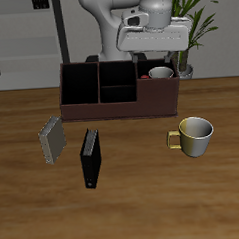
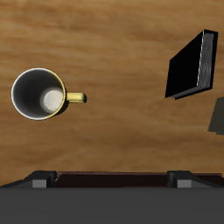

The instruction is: Place the red mug into the back desk caddy's right compartment and place the yellow book into the back desk caddy's back compartment

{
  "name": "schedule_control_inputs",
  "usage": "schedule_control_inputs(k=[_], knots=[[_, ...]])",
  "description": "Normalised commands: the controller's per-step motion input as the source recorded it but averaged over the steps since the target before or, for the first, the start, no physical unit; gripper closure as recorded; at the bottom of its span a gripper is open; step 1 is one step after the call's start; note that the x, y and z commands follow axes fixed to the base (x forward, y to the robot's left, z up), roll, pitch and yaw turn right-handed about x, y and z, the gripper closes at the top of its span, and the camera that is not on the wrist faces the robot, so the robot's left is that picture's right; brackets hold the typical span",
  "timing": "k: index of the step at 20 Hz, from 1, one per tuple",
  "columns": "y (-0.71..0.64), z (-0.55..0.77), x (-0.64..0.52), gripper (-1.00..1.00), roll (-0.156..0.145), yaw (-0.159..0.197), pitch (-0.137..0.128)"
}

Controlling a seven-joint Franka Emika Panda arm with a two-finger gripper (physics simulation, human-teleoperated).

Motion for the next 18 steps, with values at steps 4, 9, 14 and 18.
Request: schedule_control_inputs(k=[4, 9, 14, 18], knots=[[-0.28, 0.14, 0.23, -1.00, -0.043, -0.006, -0.002], [-0.40, 0.19, 0.21, -1.00, -0.036, -0.002, -0.015], [-0.40, 0.12, 0.16, -1.00, 0.021, 0.008, 0.012], [-0.44, 0.02, 0.13, -1.00, 0.022, 0.007, 0.017]])
